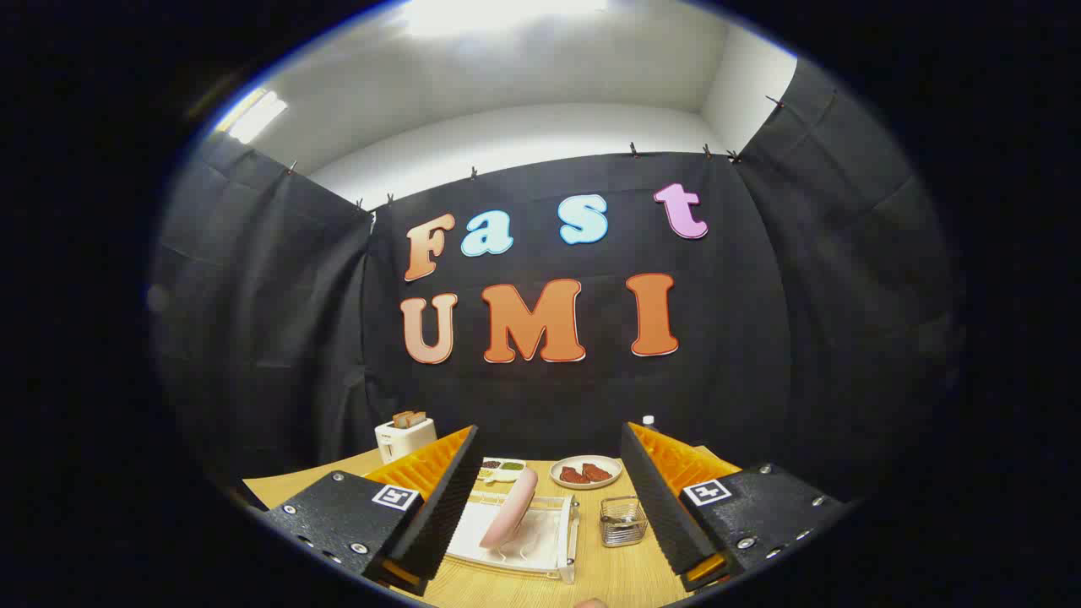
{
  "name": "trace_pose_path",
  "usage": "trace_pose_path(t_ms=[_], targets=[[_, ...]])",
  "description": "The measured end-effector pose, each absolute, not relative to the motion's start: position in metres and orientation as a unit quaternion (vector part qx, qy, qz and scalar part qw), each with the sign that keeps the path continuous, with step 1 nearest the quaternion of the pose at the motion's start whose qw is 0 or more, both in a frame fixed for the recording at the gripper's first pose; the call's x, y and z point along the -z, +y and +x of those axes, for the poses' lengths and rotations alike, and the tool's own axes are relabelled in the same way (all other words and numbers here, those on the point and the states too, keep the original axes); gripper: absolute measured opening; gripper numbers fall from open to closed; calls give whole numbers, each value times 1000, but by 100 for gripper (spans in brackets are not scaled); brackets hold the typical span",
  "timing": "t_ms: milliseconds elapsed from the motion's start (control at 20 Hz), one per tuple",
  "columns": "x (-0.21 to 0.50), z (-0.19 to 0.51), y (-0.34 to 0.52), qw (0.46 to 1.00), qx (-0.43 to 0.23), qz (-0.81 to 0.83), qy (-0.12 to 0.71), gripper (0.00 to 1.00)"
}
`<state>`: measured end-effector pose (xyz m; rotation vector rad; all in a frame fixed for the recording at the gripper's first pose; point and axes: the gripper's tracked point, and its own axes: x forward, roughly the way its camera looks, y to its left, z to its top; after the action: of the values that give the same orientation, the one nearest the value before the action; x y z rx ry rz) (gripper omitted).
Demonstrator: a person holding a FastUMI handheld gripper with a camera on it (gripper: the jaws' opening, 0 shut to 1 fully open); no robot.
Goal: Take the plate from the dish rack, then take the spoon from the basket and place it into the plate.
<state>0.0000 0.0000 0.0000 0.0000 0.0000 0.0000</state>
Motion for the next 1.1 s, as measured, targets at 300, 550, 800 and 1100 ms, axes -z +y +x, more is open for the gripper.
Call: trace_pose_path(t_ms=[300,550,800,1100], targets=[[0,0,3,1000,-15,6,2,98],[1,4,10,1000,-29,10,5,98],[8,18,25,998,-52,24,20,98],[70,62,38,985,-72,43,148,97]])
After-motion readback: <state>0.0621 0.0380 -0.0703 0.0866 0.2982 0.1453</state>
